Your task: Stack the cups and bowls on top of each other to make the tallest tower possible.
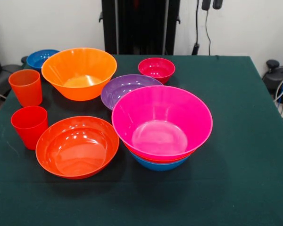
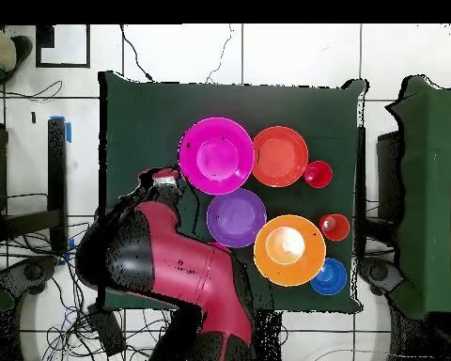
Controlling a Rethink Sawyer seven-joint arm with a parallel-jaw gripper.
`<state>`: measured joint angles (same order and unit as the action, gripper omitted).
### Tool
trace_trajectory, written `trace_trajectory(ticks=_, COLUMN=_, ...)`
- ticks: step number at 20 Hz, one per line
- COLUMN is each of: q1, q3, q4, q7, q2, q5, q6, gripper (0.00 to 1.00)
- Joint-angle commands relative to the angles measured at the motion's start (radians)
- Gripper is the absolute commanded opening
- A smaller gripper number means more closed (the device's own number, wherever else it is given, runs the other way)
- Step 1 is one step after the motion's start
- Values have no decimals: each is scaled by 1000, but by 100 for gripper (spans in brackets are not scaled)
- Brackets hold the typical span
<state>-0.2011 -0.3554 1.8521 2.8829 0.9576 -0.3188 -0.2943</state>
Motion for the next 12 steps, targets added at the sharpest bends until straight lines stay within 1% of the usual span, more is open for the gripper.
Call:
trace_trajectory(ticks=1, q1=102, q3=171, q4=164, q7=-268, q2=60, q5=168, q6=-96, gripper=100)
trace_trajectory(ticks=4, q1=139, q3=204, q4=197, q7=-278, q2=82, q5=216, q6=-70, gripper=100)
trace_trajectory(ticks=12, q1=257, q3=316, q4=259, q7=-297, q2=138, q5=328, q6=-54, gripper=100)
